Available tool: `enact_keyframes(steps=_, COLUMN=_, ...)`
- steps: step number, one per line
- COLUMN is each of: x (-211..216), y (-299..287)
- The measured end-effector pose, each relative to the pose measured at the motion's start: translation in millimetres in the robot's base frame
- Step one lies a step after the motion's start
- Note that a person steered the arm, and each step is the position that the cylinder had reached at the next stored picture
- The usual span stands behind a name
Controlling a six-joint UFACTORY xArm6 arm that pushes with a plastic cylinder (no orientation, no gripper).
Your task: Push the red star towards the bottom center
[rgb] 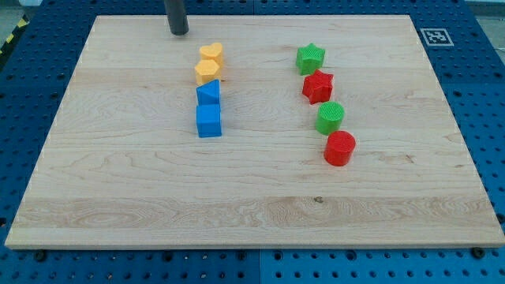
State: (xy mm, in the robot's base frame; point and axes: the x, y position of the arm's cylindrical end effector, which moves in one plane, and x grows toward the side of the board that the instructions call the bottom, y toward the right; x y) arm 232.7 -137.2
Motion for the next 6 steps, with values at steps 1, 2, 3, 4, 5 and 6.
enact_keyframes(steps=1, x=0.0, y=0.2)
enact_keyframes(steps=2, x=0.0, y=0.5)
enact_keyframes(steps=3, x=0.0, y=0.5)
enact_keyframes(steps=4, x=0.1, y=18.3)
enact_keyframes(steps=5, x=0.2, y=31.5)
enact_keyframes(steps=6, x=0.2, y=31.5)
